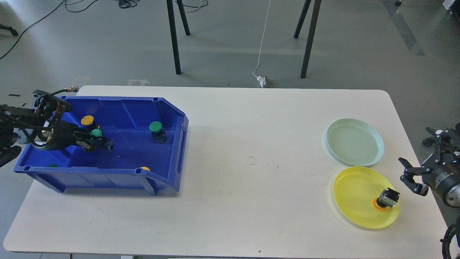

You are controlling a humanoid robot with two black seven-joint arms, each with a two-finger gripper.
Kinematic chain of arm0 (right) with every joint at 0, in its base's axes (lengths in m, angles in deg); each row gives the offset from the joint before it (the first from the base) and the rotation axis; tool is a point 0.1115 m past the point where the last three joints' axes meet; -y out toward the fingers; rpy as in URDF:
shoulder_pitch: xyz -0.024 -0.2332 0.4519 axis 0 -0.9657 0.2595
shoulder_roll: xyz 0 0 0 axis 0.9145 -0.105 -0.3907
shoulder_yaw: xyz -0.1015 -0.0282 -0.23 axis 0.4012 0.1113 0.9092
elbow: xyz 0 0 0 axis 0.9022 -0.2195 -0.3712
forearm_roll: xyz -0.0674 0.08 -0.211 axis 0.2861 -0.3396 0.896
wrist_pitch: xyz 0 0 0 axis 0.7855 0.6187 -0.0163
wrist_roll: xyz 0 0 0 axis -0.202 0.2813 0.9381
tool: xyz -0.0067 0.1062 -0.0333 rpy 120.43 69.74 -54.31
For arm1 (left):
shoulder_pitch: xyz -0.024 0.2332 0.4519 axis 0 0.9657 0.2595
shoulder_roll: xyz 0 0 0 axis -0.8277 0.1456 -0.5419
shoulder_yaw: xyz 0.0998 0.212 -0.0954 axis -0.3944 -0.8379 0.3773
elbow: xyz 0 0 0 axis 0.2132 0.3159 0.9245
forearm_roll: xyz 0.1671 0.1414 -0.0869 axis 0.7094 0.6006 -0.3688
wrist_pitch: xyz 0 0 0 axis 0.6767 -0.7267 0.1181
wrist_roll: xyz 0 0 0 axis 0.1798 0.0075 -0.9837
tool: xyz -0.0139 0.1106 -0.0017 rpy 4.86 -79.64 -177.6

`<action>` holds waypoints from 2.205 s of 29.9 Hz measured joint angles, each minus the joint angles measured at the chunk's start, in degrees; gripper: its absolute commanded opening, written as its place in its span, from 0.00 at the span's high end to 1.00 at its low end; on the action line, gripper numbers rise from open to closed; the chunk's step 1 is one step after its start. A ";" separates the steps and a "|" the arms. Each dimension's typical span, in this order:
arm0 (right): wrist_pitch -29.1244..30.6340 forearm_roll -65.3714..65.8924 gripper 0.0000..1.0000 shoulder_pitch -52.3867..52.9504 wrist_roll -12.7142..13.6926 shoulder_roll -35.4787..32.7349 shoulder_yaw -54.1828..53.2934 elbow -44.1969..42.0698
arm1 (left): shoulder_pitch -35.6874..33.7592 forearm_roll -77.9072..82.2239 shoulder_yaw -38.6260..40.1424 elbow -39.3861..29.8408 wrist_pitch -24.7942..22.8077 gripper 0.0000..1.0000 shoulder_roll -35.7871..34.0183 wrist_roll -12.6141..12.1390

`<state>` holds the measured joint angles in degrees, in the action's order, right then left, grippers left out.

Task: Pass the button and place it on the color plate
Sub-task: 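Grasp a green button in the bin with the left gripper, then lift the green button and extend it toward the right gripper, then grasp the green button with the right gripper, release with left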

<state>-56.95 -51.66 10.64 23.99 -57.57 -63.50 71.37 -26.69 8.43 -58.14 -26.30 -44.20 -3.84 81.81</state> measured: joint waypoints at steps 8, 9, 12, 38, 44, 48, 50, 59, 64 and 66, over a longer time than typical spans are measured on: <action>7.26 10.38 0.00 4.98 -1.15 0.29 -0.73 1.02 | 0.29 -21.84 15.08 -28.67 -7.74 0.92 -10.20 0.00; 9.06 12.29 0.00 6.75 -0.98 0.76 -0.51 1.02 | 0.57 -25.41 15.68 -30.13 -7.90 0.92 -9.26 0.00; 12.55 14.80 0.00 13.61 -0.55 1.20 1.90 1.01 | 1.23 -34.70 16.69 -31.49 -8.00 0.92 -2.53 0.00; 15.39 14.64 0.01 60.41 -3.77 25.43 46.88 -17.16 | 6.99 -45.64 25.23 -18.00 -11.65 0.90 16.47 0.01; 19.17 14.29 0.04 61.16 -4.87 25.16 47.29 -16.94 | 6.95 -45.64 25.19 -17.92 -11.65 0.89 16.56 0.02; 19.58 14.27 0.25 61.71 -4.91 25.20 47.66 -16.95 | 6.95 -45.65 25.15 -17.91 -11.65 0.89 16.57 0.02; 19.64 14.26 0.52 61.90 -4.92 25.22 47.68 -16.98 | 6.94 -45.65 25.14 -17.91 -11.67 0.89 16.58 0.02; 19.59 14.35 0.84 62.05 -4.92 24.86 47.73 -17.00 | 6.88 -45.72 25.20 -17.93 -11.72 0.88 16.57 0.11; 19.37 14.30 0.95 62.04 -4.92 24.58 47.73 -16.90 | 6.89 -45.70 25.19 -17.94 -11.73 0.80 16.58 0.10; 19.36 14.29 0.98 62.04 -4.92 24.55 47.73 -16.89 | 6.91 -45.68 25.16 -18.00 -11.73 0.59 16.58 0.08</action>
<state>-37.60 -37.37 72.68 19.07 -33.01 -15.77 54.48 -19.78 -37.25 -32.98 -44.30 -55.94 12.74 81.89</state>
